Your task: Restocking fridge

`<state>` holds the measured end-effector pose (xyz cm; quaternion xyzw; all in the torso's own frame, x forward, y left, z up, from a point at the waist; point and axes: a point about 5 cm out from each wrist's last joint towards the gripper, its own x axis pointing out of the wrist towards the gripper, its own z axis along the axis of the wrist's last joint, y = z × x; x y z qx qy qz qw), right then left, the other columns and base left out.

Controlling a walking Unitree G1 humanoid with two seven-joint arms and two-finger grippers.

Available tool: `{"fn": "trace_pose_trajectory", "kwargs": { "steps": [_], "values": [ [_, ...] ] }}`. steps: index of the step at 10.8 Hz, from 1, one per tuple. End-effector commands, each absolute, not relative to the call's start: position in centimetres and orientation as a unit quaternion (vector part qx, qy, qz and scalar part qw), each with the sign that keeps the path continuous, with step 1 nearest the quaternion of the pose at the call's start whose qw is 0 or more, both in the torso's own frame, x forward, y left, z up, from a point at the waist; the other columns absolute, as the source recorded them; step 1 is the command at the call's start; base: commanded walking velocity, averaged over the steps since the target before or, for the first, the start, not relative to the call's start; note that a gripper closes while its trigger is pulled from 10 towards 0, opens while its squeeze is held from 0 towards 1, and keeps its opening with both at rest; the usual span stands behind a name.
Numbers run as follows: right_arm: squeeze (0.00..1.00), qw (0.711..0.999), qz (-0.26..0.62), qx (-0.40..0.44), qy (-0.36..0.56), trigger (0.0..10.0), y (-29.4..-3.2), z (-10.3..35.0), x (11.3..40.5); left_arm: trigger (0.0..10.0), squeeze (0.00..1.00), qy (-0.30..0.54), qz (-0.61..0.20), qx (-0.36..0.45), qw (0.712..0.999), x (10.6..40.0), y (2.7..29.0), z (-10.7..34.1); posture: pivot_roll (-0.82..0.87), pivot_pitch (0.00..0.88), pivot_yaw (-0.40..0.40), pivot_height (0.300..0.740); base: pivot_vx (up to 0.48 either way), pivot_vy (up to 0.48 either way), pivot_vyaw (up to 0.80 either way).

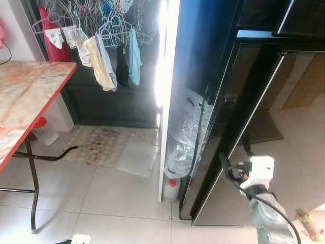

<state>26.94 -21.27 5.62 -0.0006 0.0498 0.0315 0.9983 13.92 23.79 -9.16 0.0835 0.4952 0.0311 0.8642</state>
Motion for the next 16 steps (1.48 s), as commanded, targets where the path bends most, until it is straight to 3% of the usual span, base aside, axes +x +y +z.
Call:
{"fn": "trace_pose_trajectory", "kwargs": {
  "steps": [1,5,11,16],
  "values": [
    [0.00,0.998,0.044,-0.006,0.045,10.0,-21.1,6.1,27.5,10.0,0.00,0.498,0.035,0.080,0.863,13.7,23.7,-9.3,-0.14,0.000,-0.029,0.740,0.000,0.000,0.00],
    [0.00,0.997,0.061,-0.007,0.036,10.0,-20.6,6.7,28.2,10.0,0.00,0.497,0.033,0.079,0.863,13.7,23.6,-9.3,-0.14,0.000,-0.030,0.740,0.000,0.000,0.00],
    [0.00,0.992,0.126,-0.003,0.020,10.0,-17.8,8.3,30.9,10.0,0.00,0.496,0.036,0.080,0.864,13.7,23.6,-9.3,-0.12,0.000,-0.031,0.740,0.000,0.000,0.00],
    [0.00,0.981,0.192,0.001,0.011,10.0,-12.8,10.8,35.0,10.0,0.00,0.492,0.043,0.073,0.866,13.9,23.6,-9.2,-0.10,0.000,-0.036,0.740,0.000,0.000,0.00]
  ]
}}
